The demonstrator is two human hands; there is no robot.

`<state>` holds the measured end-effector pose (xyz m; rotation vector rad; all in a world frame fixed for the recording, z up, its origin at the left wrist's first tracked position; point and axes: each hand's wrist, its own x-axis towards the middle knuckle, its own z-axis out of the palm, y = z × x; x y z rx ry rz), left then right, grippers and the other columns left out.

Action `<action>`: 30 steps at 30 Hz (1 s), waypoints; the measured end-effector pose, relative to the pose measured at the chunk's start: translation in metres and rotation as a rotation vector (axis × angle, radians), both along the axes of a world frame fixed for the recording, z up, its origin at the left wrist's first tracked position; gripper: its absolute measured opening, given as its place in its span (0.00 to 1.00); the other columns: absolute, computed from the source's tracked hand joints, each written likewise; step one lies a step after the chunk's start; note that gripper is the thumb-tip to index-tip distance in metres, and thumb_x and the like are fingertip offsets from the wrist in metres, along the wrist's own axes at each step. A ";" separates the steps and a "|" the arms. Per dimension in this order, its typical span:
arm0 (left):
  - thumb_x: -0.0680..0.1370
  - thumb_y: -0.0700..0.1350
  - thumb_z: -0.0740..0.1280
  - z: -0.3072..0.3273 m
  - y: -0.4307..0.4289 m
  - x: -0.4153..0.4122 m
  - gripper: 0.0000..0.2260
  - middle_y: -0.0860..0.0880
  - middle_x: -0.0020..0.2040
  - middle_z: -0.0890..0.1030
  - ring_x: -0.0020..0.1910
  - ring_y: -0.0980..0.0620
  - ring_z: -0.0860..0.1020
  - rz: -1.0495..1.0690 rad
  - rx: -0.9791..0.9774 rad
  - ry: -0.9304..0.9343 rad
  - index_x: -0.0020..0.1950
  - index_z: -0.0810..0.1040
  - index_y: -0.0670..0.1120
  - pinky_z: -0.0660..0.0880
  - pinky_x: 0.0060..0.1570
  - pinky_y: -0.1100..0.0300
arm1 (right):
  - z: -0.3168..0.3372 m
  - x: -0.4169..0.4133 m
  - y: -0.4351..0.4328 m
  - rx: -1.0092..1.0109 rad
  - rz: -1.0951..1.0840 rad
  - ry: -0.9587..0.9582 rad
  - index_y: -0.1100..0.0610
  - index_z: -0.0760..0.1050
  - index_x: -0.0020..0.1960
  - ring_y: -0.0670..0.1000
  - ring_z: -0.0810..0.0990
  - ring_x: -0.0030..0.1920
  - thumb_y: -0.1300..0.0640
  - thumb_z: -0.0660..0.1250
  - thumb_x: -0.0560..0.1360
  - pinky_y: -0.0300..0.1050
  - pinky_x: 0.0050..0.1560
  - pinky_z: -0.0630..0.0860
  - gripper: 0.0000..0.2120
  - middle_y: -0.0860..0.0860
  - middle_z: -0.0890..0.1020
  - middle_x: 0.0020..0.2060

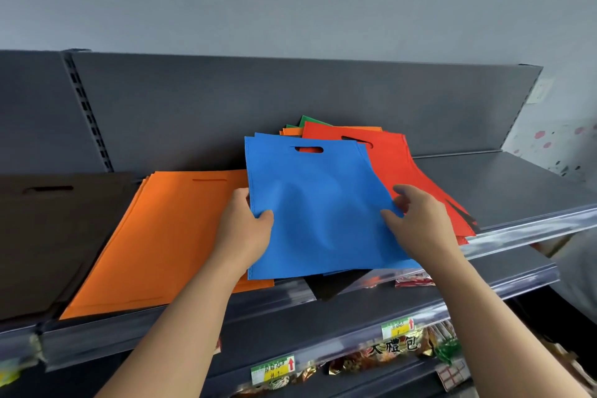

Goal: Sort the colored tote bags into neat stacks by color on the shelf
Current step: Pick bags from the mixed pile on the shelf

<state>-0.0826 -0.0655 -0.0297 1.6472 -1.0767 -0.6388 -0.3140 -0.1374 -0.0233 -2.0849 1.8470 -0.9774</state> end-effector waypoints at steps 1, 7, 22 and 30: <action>0.79 0.40 0.61 0.001 0.002 0.002 0.12 0.54 0.46 0.76 0.35 0.54 0.76 -0.013 0.012 0.003 0.60 0.67 0.51 0.72 0.27 0.62 | 0.000 0.002 0.001 -0.003 0.010 -0.036 0.55 0.71 0.67 0.56 0.76 0.54 0.59 0.68 0.72 0.51 0.56 0.73 0.23 0.53 0.79 0.53; 0.77 0.36 0.58 0.011 0.020 0.024 0.13 0.50 0.44 0.75 0.28 0.54 0.68 -0.026 0.034 0.026 0.58 0.67 0.49 0.62 0.19 0.66 | 0.008 0.025 0.016 0.075 0.040 -0.154 0.59 0.68 0.69 0.55 0.76 0.56 0.61 0.67 0.73 0.44 0.50 0.71 0.25 0.54 0.78 0.59; 0.78 0.35 0.58 0.026 0.081 0.110 0.16 0.52 0.46 0.78 0.33 0.51 0.70 -0.011 -0.063 0.080 0.60 0.68 0.52 0.65 0.27 0.60 | -0.002 0.105 0.073 0.250 0.013 -0.105 0.62 0.70 0.68 0.58 0.76 0.57 0.53 0.64 0.76 0.47 0.54 0.71 0.23 0.59 0.78 0.59; 0.80 0.40 0.60 0.022 0.138 0.169 0.14 0.57 0.51 0.75 0.42 0.53 0.78 0.009 -0.015 -0.136 0.65 0.68 0.50 0.72 0.30 0.62 | -0.003 0.169 0.122 0.109 0.119 -0.202 0.58 0.75 0.63 0.53 0.78 0.54 0.61 0.64 0.74 0.43 0.50 0.72 0.17 0.53 0.81 0.55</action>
